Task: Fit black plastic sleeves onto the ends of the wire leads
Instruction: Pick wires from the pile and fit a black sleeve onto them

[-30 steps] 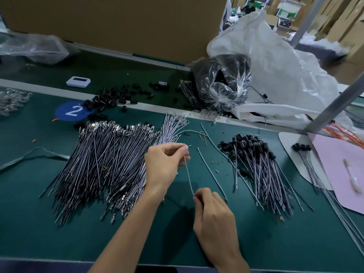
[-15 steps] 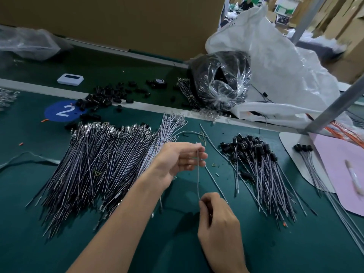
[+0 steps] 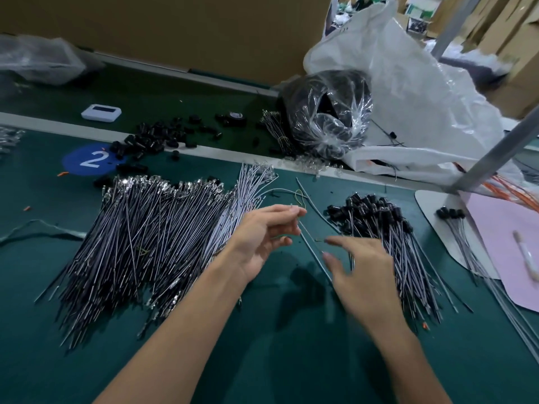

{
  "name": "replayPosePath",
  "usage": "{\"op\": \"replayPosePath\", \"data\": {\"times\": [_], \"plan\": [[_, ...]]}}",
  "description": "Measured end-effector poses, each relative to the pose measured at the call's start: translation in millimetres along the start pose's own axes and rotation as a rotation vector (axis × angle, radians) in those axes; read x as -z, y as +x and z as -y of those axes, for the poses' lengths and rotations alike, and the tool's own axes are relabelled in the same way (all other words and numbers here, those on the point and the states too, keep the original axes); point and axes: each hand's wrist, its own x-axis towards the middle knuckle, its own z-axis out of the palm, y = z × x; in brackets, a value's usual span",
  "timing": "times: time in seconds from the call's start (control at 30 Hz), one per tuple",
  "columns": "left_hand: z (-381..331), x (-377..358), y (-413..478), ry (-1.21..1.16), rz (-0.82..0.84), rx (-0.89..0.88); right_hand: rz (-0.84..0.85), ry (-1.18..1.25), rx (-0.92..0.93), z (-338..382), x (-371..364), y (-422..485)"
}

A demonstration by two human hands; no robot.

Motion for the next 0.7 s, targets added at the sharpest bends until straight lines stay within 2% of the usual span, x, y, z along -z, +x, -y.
{"op": "replayPosePath", "data": {"times": [0.13, 0.4, 0.7], "plan": [[7, -3, 4, 0.057, -0.017, -0.022, 0.057, 0.257, 0.016, 24, -15, 25], [11, 3, 12, 0.081, -0.086, -0.131, -0.03, 0.613, -0.019, 14, -45, 40], [10, 2, 14, 0.073, -0.133, -0.16, -0.127, 0.596, 0.108, 9, -57, 36]]}}
